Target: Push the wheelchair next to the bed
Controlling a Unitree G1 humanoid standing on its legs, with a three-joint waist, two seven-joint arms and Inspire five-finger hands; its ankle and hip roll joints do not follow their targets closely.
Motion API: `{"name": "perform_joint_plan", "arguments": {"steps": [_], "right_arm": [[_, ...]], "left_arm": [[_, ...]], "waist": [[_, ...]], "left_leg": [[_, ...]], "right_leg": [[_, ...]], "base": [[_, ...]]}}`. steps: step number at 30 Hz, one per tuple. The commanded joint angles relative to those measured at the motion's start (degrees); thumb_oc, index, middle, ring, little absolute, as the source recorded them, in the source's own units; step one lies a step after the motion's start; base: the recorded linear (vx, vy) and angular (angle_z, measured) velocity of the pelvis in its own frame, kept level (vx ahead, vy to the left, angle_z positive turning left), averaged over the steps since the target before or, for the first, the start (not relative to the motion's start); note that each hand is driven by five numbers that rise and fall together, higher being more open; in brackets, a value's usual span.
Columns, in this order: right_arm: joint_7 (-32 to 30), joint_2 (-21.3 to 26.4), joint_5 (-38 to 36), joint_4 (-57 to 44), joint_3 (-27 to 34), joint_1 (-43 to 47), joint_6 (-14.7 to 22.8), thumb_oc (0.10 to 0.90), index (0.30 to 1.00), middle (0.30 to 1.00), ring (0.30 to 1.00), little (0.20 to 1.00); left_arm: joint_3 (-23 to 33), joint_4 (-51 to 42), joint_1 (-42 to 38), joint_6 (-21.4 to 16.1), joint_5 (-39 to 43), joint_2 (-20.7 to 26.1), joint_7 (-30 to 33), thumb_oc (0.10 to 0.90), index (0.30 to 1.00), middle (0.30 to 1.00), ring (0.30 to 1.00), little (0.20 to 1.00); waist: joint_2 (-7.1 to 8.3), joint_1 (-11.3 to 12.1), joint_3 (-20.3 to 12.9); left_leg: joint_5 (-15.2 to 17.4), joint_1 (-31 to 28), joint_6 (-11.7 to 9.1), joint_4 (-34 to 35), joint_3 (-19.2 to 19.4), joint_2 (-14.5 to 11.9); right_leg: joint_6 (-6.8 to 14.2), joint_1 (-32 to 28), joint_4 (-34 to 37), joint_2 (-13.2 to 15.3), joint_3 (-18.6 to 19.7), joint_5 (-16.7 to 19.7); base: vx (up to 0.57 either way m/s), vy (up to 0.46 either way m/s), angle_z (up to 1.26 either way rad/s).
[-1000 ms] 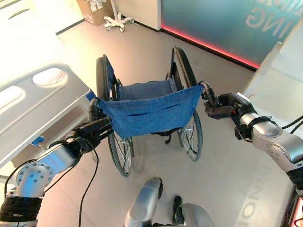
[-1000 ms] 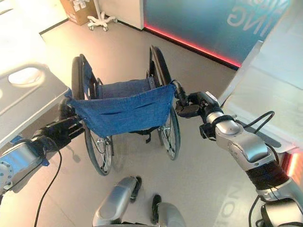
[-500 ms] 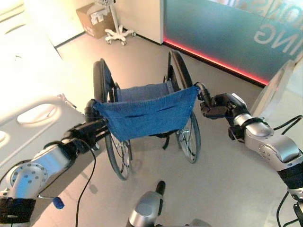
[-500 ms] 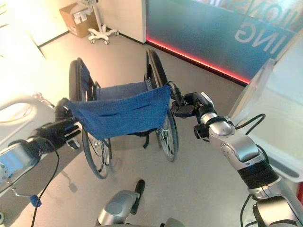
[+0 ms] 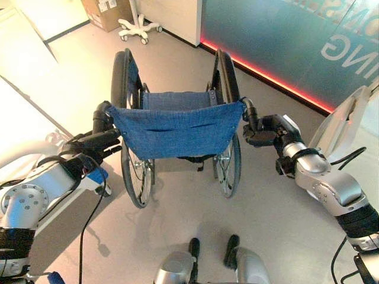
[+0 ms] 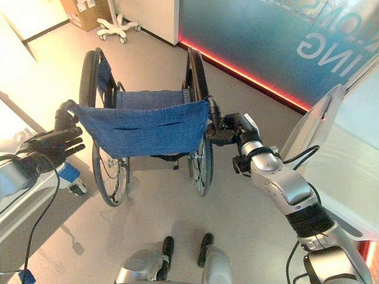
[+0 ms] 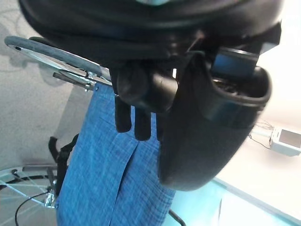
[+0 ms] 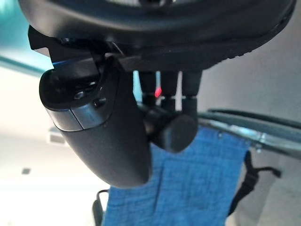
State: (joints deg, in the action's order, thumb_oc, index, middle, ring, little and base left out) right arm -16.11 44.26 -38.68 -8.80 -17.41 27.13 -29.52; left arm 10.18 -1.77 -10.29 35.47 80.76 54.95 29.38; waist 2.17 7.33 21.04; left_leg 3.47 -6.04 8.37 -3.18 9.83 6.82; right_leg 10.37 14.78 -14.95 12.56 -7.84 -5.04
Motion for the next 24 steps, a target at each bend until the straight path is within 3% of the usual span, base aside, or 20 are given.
{"name": "perform_joint_plan", "arguments": {"steps": [1, 3, 4, 5, 6, 7, 8, 9, 11, 12, 13, 15, 16, 18, 19, 20, 21, 22, 23, 24], "right_arm": [[2.7, 8.4, 3.4, -6.7, 8.2, 7.0, 7.1, 0.4, 0.3, 0.3, 0.3, 0.3], [2.7, 9.7, 2.1, -6.0, 7.7, 8.5, 6.4, 0.4, 0.3, 0.3, 0.3, 0.3], [3.0, 10.4, 0.9, -4.8, 7.2, 9.8, 5.8, 0.4, 0.3, 0.3, 0.3, 0.3], [3.1, 10.5, 0.8, -4.6, 7.1, 10.0, 5.8, 0.4, 0.3, 0.3, 0.3, 0.3], [3.3, 12.1, -0.3, -4.1, 6.6, 10.9, 5.4, 0.4, 0.3, 0.3, 0.3, 0.3], [3.3, 12.3, -0.5, -4.1, 6.4, 11.1, 5.3, 0.4, 0.3, 0.3, 0.3, 0.3], [3.5, 13.1, -0.8, -4.3, 4.9, 12.2, 4.9, 0.4, 0.3, 0.3, 0.3, 0.3], [3.7, 13.4, -0.8, -4.0, 4.1, 13.0, 5.0, 0.4, 0.3, 0.3, 0.3, 0.3], [4.3, 14.5, -1.4, -3.1, 3.0, 14.7, 5.6, 0.4, 0.3, 0.3, 0.3, 0.3], [4.4, 14.6, -1.6, -3.1, 2.8, 15.0, 5.6, 0.4, 0.3, 0.3, 0.3, 0.3], [4.6, 15.2, -1.7, -3.0, 2.1, 16.4, 5.6, 0.4, 0.3, 0.3, 0.3, 0.3], [4.8, 15.0, -1.4, -1.9, 0.7, 18.8, 5.6, 0.4, 0.3, 0.3, 0.3, 0.3], [4.6, 14.8, -1.3, -1.3, -0.2, 19.9, 5.5, 0.4, 0.3, 0.3, 0.3, 0.3], [4.7, 13.3, -0.7, 2.4, -3.7, 23.9, 6.4, 0.4, 0.3, 0.3, 0.3, 0.3], [4.8, 13.0, -0.5, 3.1, -4.3, 24.3, 6.8, 0.4, 0.3, 0.3, 0.3, 0.3], [5.1, 12.2, 0.0, 4.5, -5.5, 25.0, 7.8, 0.4, 0.3, 0.3, 0.3, 0.3], [5.1, 12.0, 0.1, 4.9, -5.9, 25.1, 8.1, 0.4, 0.3, 0.3, 0.3, 0.3], [4.9, 11.4, 0.6, 6.1, -6.5, 24.7, 9.4, 0.4, 0.3, 0.3, 0.3, 0.3], [4.9, 11.3, 0.7, 6.3, -6.6, 24.6, 9.6, 0.4, 0.3, 0.3, 0.3, 0.3], [4.5, 11.0, 1.2, 6.7, -6.3, 24.2, 9.6, 0.4, 0.3, 0.3, 0.3, 0.3]], "left_arm": [[4.3, -5.6, -4.7, -10.2, 0.7, -0.4, -3.1, 0.4, 0.3, 0.3, 0.3, 0.3], [4.7, -5.0, -4.4, -9.8, 0.2, -1.0, -3.8, 0.4, 0.3, 0.3, 0.3, 0.3], [4.9, -5.3, -4.0, -9.7, 0.4, -1.8, -3.3, 0.4, 0.3, 0.3, 0.3, 0.3], [5.0, -5.4, -3.9, -9.6, 0.4, -2.0, -3.3, 0.4, 0.3, 0.3, 0.3, 0.3], [6.0, -6.6, -2.9, -9.5, 1.1, -2.2, -2.5, 0.4, 0.3, 0.3, 0.3, 0.3], [6.1, -6.8, -2.7, -9.4, 1.3, -2.3, -2.3, 0.4, 0.3, 0.3, 0.3, 0.3], [7.1, -7.4, -1.6, -9.6, 1.8, -2.6, -2.0, 0.4, 0.3, 0.3, 0.3, 0.3], [8.0, -7.5, -0.9, -9.5, 1.9, -2.8, -2.2, 0.4, 0.3, 0.3, 0.3, 0.3], [9.8, -7.5, 0.6, -9.2, 1.9, -2.7, -3.1, 0.4, 0.3, 0.3, 0.3, 0.3], [10.0, -7.6, 0.8, -9.1, 2.0, -2.7, -3.1, 0.4, 0.3, 0.3, 0.3, 0.3], [11.1, -7.0, 1.4, -9.2, 2.4, -1.9, -3.6, 0.4, 0.3, 0.3, 0.3, 0.3], [11.9, -5.7, 1.6, -9.1, 3.1, -0.5, -4.5, 0.4, 0.3, 0.3, 0.3, 0.3], [12.0, -5.0, 1.5, -9.1, 3.2, 0.0, -5.0, 0.4, 0.3, 0.3, 0.3, 0.3], [11.9, -2.4, 1.6, -9.5, 3.3, 1.3, -7.0, 0.4, 0.3, 0.3, 0.3, 0.3], [11.9, -2.0, 1.6, -9.6, 3.2, 1.3, -7.3, 0.4, 0.3, 0.3, 0.3, 0.3], [11.6, -1.2, 1.8, -10.1, 2.7, 1.4, -7.9, 0.4, 0.3, 0.3, 0.3, 0.3], [11.3, -1.0, 1.8, -10.3, 2.5, 1.4, -8.1, 0.4, 0.3, 0.3, 0.3, 0.3], [9.8, -0.2, 1.1, -11.2, 2.1, 1.5, -8.6, 0.4, 0.3, 0.3, 0.3, 0.3], [9.4, -0.1, 0.8, -11.4, 2.0, 1.6, -8.7, 0.4, 0.3, 0.3, 0.3, 0.3], [8.5, 0.3, -0.3, -11.5, 1.3, 1.3, -9.3, 0.4, 0.3, 0.3, 0.3, 0.3]], "waist": [[-0.15, -2.9, -9.1], [0.18, -3.1, -9.9], [-0.05, -3.4, -11.0], [-0.46, -3.5, -11.3], [0.11, -3.0, -11.6], [0.19, -3.0, -11.5], [1.44, -1.6, -10.7], [1.68, -0.8, -10.0], [1.86, 0.6, -8.9], [1.68, 0.7, -8.7], [1.83, 2.1, -7.6], [1.97, 3.2, -6.9], [1.84, 3.6, -6.9], [0.72, 5.6, -7.0], [0.44, 5.9, -7.1], [-0.38, 6.8, -7.7], [-0.44, 7.1, -7.9], [-0.51, 7.6, -8.7], [-0.47, 7.7, -8.8], [0.07, 7.1, -9.4]], "left_leg": [[13.1, -2.6, -7.7, -12.7, -13.4, -1.2], [11.2, -3.5, -8.6, -15.2, -13.9, -2.0], [6.7, -4.7, -10.4, -19.3, -14.3, -3.5], [6.2, -5.0, -10.8, -20.0, -14.5, -4.1], [-3.0, -2.2, -13.5, -30.7, -14.2, -5.4], [-3.6, -1.2, -13.8, -32.7, -14.1, -5.4], [-7.4, 5.2, -14.9, -46.3, -13.1, -3.9], [-7.6, 9.7, -15.0, -53.4, -13.1, -2.2], [-6.7, 16.4, -14.2, -59.1, -12.7, -0.1], [-6.3, 17.0, -14.1, -59.4, -12.7, -0.2], [-4.5, 20.8, -12.9, -56.1, -12.3, 0.2], [-4.1, 22.0, -12.3, -49.6, -11.2, -0.7], [-4.7, 22.2, -12.2, -45.1, -10.6, -1.7], [-8.3, 22.7, -12.7, -27.8, -8.9, -3.0], [-9.2, 22.6, -12.9, -24.2, -8.6, -3.2], [-11.9, 23.0, -13.3, -14.8, -6.7, -4.0], [-12.5, 22.9, -13.1, -11.9, -5.3, -4.1], [-13.9, 22.4, -12.9, -4.9, 1.7, -4.4], [-13.9, 22.2, -12.8, -4.7, 2.5, -4.4], [-11.7, 21.4, -12.3, -5.6, 6.9, -3.9]], "right_leg": [[1.2, -3.9, 11.5, -1.6, 0.8, 12.4], [0.7, -3.9, 10.5, -2.3, 0.4, 11.7], [-0.5, -4.2, 8.8, -3.9, -0.4, 10.5], [-0.6, -4.4, 8.4, -4.5, -0.7, 9.9], [-3.1, -6.9, 7.8, -6.0, -2.2, 8.2], [-3.5, -7.3, 7.9, -6.2, -2.5, 8.1], [-5.9, -10.8, 8.8, -6.6, -3.6, 6.4], [-6.9, -12.2, 8.4, -7.2, -3.9, 5.4], [-7.8, -14.7, 7.9, -8.4, -4.0, 4.3], [-7.8, -15.0, 7.8, -8.7, -4.0, 4.1], [-7.9, -17.3, 8.3, -9.9, -3.6, 3.8], [-7.8, -19.1, 8.9, -11.1, -2.9, 3.2], [-8.0, -19.8, 9.1, -11.9, -2.8, 2.7], [-8.2, -22.8, 10.1, -14.3, -2.1, 0.6], [-8.3, -23.4, 10.2, -14.8, -2.0, 0.1], [-8.7, -25.9, 10.5, -16.6, -2.1, -1.9], [-8.8, -27.2, 10.7, -17.1, -2.2, -2.5], [-9.0, -31.1, 11.8, -18.7, -3.6, -4.5], [-9.1, -31.5, 12.0, -18.8, -3.8, -4.7], [-9.0, -32.8, 11.7, -18.9, -5.6, -6.4]], "base": [[0.48, -0.192, 0.16], [0.45, -0.207, 0.13], [0.38, -0.173, 0.25], [0.54, -0.3, 0.43], [0.29, -0.21, 0.41], [0.47, -0.388, 0.53], [0.36, -0.29, 0.48], [0.34, -0.266, 0.18], [0.3, -0.166, -0.45], [0.48, -0.225, -0.29], [0.32, -0.133, 0.12], [0.41, -0.147, 0.23], [0.47, -0.106, 0.05], [0.45, -0.04, -0.09], [0.51, -0.019, -0.21], [0.43, -0.023, -0.19], [0.71, -0.073, -0.19], [0.51, -0.07, -0.05], [0.64, -0.099, -0.11], [0.51, -0.072, -0.34]]}}
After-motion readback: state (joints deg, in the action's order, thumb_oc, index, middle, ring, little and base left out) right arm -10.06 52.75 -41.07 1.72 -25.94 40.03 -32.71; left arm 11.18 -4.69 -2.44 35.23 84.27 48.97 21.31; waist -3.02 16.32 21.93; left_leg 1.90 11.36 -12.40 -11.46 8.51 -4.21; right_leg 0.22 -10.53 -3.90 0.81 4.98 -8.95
